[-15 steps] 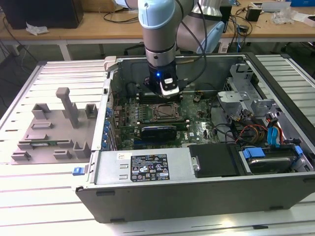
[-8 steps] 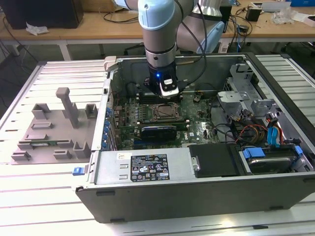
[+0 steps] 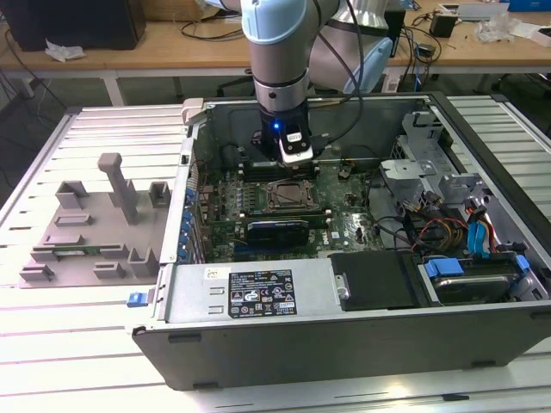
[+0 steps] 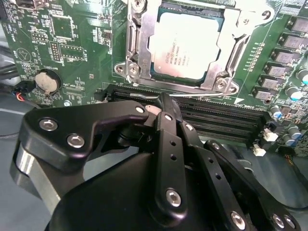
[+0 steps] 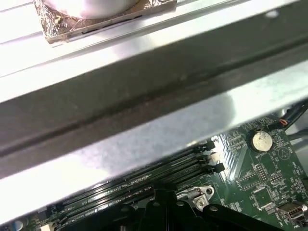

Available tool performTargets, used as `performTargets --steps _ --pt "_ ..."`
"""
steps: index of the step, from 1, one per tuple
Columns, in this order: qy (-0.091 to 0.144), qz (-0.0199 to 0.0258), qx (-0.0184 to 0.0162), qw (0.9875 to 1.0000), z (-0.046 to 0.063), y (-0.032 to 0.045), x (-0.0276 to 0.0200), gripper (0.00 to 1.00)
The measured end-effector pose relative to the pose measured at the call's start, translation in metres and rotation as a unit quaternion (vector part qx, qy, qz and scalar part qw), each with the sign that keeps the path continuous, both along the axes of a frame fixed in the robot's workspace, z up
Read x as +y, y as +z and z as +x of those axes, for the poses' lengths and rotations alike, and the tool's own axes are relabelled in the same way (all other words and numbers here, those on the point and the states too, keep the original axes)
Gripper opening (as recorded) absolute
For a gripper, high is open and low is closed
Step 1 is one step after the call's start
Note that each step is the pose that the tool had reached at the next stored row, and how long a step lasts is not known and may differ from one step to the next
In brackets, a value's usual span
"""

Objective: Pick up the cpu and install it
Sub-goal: 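Install the first cpu locking lever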

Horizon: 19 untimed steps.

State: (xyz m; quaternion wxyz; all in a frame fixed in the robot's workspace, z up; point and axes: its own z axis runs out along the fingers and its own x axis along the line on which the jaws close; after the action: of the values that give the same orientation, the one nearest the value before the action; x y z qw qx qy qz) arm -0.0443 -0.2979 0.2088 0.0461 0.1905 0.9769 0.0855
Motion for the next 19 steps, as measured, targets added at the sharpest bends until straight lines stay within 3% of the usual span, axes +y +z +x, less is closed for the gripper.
performTargets --steps 6,9,11,19 --pt "0.000 -0.0006 -0.0007 1.0000 -0.0030 -0.0003 0.0006 0.11" --pt "-0.001 -0.0022 -0.0009 1.0000 -0.0030 -0.0011 0.0007 0.11" --pt "-0.001 -0.0062 -0.0011 1.0000 -0.0030 -0.0027 0.0004 0.11" --pt "-0.002 -0.0080 -0.0014 1.0000 -0.0030 -0.0077 0.0003 0.11"
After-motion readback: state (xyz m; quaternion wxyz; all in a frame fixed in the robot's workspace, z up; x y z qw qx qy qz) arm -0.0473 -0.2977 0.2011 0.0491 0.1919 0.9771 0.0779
